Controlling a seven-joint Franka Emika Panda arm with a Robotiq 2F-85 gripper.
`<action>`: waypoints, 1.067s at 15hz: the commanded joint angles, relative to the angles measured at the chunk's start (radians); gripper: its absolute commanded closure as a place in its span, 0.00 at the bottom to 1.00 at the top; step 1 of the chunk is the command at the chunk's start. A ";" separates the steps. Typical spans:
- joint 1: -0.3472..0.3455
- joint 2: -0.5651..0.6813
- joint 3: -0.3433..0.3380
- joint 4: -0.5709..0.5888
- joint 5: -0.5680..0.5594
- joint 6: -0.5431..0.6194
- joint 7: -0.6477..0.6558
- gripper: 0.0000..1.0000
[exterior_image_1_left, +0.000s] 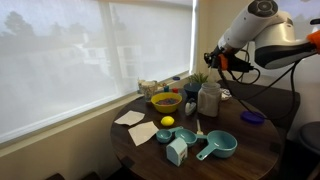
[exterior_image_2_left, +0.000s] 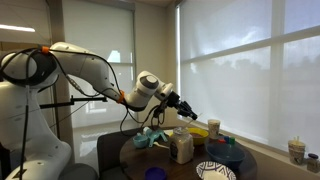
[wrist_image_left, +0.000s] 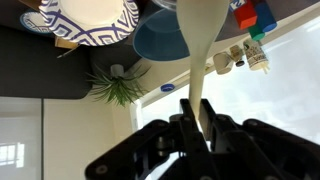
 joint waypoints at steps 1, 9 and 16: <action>0.051 0.033 -0.029 0.005 -0.122 0.002 0.137 0.97; 0.145 0.064 -0.079 -0.018 -0.220 -0.003 0.212 0.97; 0.183 0.068 -0.109 -0.040 -0.220 -0.005 0.182 0.97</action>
